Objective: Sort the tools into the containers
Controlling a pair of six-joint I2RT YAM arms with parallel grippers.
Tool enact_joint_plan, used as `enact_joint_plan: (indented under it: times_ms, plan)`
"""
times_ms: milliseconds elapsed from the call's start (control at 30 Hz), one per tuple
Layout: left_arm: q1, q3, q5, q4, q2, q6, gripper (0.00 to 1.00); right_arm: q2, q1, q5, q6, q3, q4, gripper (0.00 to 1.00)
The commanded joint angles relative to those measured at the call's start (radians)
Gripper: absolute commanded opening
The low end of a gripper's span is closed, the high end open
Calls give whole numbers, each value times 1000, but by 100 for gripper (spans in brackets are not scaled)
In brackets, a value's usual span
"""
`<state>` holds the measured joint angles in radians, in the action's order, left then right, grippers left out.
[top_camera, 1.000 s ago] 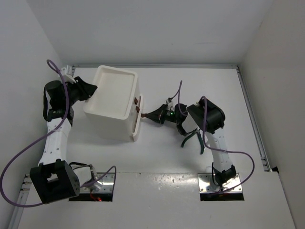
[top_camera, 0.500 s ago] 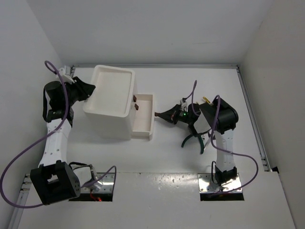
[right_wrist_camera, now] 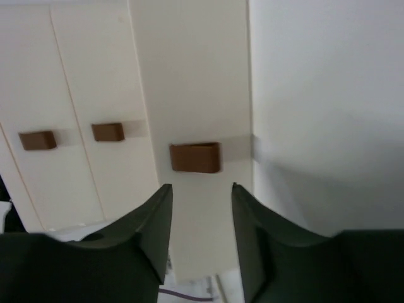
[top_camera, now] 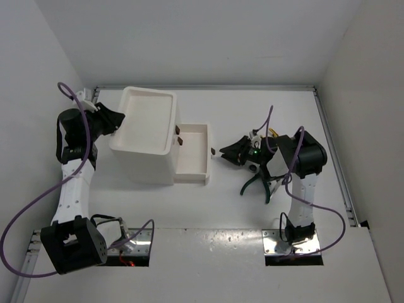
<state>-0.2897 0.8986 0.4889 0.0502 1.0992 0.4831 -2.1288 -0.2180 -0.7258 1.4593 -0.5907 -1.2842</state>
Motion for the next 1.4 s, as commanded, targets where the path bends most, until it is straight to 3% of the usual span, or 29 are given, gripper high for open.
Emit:
enact_joint_plan:
  times_ms: [0,100,167,333,433,467,567,667,700,767,967,1167,1367]
  plan:
    - [-45,-53,-93,146,4,8,0,41,57,-9,-79,15,14,46]
    - [-45,-53,-93,137,4,8,0,104,68,-9,-143,25,97,67]
    - [-45,-53,-93,137,13,8,0,147,89,-21,-186,25,158,67]
    - [-45,-53,-84,137,24,-1,18,349,143,-84,-377,-7,356,67]
    - [-45,-53,-84,128,24,-11,30,463,173,-144,-638,-115,716,62]
    - [-45,-53,-84,128,24,-11,33,475,184,-144,-728,-157,992,60]
    - [-45,-53,-84,128,-1,-32,47,542,184,-48,-1081,-254,1353,57]
    - [-3,-53,-113,128,-28,-67,61,612,184,89,-1302,-264,1575,57]
    - [10,-43,-134,128,-38,-78,71,651,184,165,-1382,-264,1626,57]
    - [26,-33,-170,128,-52,-89,80,699,184,263,-1442,-264,1749,57]
    - [35,-9,-214,128,-70,-109,84,785,154,479,-1467,-336,1933,38]
    - [44,29,-248,128,-93,-118,84,744,166,517,-1547,-421,2183,34]
    - [44,29,-257,128,-113,-109,85,690,106,641,-1568,-506,2301,34]
